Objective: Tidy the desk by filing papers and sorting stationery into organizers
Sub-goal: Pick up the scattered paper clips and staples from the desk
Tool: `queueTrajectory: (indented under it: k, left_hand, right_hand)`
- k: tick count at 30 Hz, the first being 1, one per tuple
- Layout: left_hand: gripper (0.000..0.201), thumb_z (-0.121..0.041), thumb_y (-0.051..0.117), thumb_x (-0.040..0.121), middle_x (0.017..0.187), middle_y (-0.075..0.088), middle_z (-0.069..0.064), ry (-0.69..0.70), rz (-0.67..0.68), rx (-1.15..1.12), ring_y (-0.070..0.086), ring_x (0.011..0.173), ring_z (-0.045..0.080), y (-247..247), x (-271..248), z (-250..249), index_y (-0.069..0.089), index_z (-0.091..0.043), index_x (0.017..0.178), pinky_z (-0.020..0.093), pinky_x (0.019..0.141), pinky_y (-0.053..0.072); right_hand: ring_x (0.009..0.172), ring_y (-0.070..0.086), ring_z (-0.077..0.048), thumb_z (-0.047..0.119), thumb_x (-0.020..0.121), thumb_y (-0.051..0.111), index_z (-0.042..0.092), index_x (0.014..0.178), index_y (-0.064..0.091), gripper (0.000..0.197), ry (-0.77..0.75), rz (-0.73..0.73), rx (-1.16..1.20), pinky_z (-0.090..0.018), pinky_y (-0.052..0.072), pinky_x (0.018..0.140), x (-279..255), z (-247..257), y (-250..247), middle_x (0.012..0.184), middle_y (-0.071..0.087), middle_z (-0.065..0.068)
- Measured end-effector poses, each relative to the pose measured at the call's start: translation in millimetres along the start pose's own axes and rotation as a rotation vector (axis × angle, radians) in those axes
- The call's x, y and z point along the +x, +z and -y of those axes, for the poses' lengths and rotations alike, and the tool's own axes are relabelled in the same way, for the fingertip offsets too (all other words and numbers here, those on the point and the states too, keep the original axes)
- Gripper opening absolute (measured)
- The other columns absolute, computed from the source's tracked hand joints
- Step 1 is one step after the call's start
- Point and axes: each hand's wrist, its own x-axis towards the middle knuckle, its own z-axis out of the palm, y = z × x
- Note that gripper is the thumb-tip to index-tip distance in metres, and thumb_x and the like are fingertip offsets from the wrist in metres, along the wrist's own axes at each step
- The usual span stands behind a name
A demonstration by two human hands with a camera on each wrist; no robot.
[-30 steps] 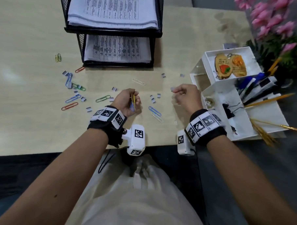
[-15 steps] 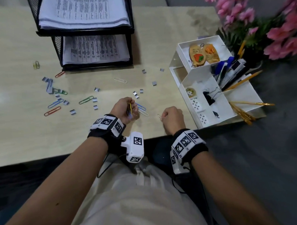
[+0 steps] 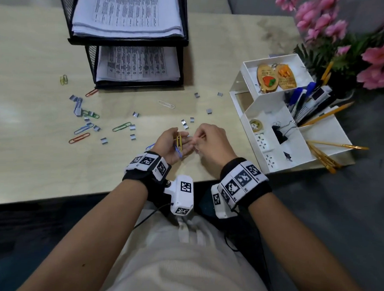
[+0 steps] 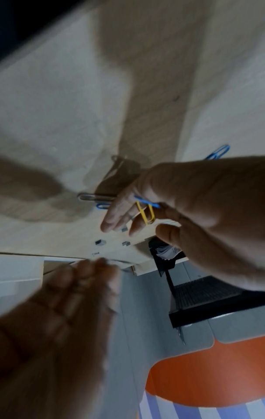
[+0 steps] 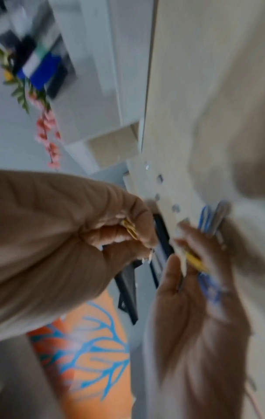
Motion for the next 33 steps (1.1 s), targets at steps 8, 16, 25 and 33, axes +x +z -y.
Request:
queueTrajectory:
  k: [8, 16, 25, 33]
  left_hand:
    - [0.043, -0.030, 0.027, 0.099, 0.033, 0.039, -0.005, -0.074, -0.059, 0.017, 0.035, 0.023, 0.008, -26, -3, -31, 0.035, -0.018, 0.058, 0.005, 0.031, 0.026]
    - [0.040, -0.027, 0.026, 0.099, 0.028, 0.024, -0.006, 0.003, -0.083, 0.056, 0.021, 0.020, 0.006, -56, -17, -66, 0.028, -0.019, 0.060, 0.010, 0.026, 0.012]
    - [0.040, -0.022, 0.030, 0.099, 0.030, 0.042, -0.004, 0.102, -0.173, 0.015, 0.046, 0.026, 0.008, -66, -13, -76, 0.038, -0.013, 0.061, 0.010, 0.032, 0.038]
    - [0.038, -0.026, 0.031, 0.100, 0.047, 0.064, 0.007, 0.047, -0.036, -0.025, 0.066, 0.042, 0.016, -70, -13, -80, 0.052, -0.005, 0.076, 0.019, 0.044, 0.053]
  right_hand:
    - [0.095, 0.062, -0.031, 0.003, 0.087, 0.049, 0.004, 0.096, 0.066, 0.020, -0.006, -0.140, -0.010, -0.029, 0.043, 0.088, 25, 11, 5, 0.098, 0.069, -0.013]
    - [0.112, 0.047, -0.033, 0.012, 0.087, 0.057, 0.001, 0.103, 0.055, 0.019, 0.086, 0.074, -0.328, -0.037, 0.039, 0.091, 25, -6, 44, 0.117, 0.050, -0.017]
    - [0.103, 0.056, -0.038, 0.011, 0.097, 0.037, -0.003, 0.108, 0.053, 0.024, -0.023, 0.026, -0.570, -0.039, 0.043, 0.079, 26, 7, 49, 0.112, 0.059, -0.023]
    - [0.057, 0.059, -0.009, 0.002, 0.079, 0.060, 0.003, 0.072, 0.069, 0.011, -0.092, -0.038, 0.062, -0.019, 0.045, 0.060, 44, 69, 55, 0.061, 0.063, -0.010]
